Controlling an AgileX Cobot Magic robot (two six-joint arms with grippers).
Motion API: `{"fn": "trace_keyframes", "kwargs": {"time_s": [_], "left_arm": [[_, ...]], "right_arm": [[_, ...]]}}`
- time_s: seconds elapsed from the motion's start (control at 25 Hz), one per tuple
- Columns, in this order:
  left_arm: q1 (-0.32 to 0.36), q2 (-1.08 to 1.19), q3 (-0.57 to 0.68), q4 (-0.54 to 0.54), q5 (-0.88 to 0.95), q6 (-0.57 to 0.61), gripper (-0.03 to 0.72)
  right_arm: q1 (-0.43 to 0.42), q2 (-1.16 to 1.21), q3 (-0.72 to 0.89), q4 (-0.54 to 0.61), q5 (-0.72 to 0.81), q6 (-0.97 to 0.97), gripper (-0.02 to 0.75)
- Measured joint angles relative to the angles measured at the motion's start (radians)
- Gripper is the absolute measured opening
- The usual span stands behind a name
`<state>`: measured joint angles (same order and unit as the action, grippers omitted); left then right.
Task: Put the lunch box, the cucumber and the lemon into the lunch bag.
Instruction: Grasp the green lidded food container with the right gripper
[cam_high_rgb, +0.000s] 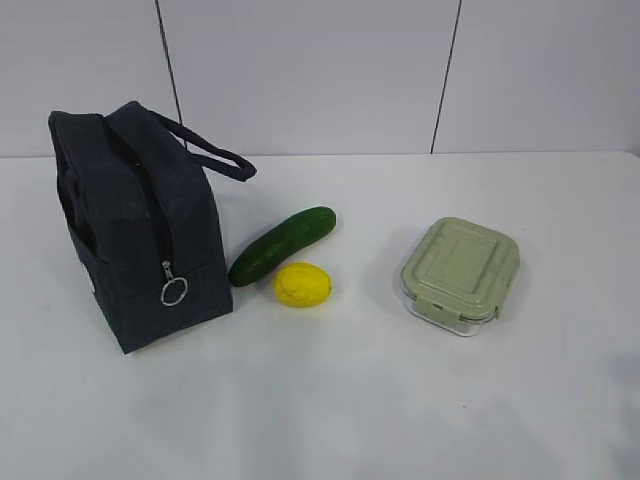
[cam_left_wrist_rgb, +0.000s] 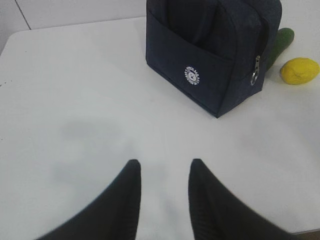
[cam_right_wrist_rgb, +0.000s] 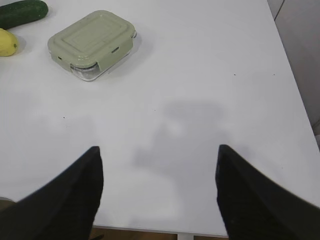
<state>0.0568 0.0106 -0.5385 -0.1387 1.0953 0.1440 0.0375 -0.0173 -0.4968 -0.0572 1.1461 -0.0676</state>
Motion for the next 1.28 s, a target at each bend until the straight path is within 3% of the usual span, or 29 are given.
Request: {"fn": "trace_keyframes", "kwargs": {"time_s": [0.44,1.28], "left_arm": [[0.0,0.0,0.0,0.0,0.0,0.0,0.235],[0.0,0.0,0.0,0.0,0.0,0.0,0.235]], "right_arm": [[0.0,0.016,-0.022,0.002,-0.017,0.023,0.534],[0.0,0.438,-0.122,0.007,-0.335,0.026,0.534]]}}
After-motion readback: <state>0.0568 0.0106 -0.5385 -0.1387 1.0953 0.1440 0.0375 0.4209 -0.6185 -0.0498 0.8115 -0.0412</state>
